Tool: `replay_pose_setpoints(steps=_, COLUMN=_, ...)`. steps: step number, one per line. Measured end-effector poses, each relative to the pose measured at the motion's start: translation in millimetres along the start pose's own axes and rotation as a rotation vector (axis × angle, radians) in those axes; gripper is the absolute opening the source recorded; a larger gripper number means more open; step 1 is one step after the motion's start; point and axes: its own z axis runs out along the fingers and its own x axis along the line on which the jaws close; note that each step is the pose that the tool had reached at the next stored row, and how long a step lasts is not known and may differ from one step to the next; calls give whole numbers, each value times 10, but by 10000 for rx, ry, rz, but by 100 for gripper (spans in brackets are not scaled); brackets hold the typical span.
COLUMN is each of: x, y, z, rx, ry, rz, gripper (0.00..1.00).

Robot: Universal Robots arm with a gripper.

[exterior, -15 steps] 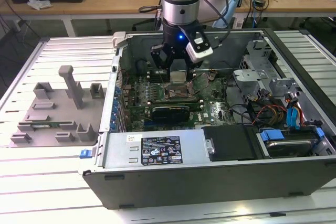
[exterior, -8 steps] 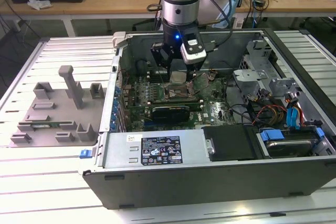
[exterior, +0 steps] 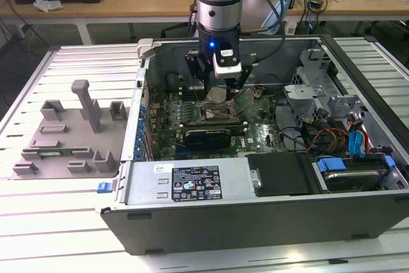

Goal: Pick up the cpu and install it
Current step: 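Place the cpu into insertion slot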

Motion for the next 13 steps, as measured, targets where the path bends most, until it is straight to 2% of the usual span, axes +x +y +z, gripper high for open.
replay_pose_setpoints(steps=1, x=0, y=0, z=0, rx=3, ry=-8, rz=147, gripper=54)
replay_pose_setpoints(steps=7, x=0, y=0, z=3, rx=31, ry=-92, rz=1700, gripper=54)
replay_pose_setpoints(steps=13, x=0, y=0, z=5, rx=56, ry=-152, rz=2718, gripper=54)
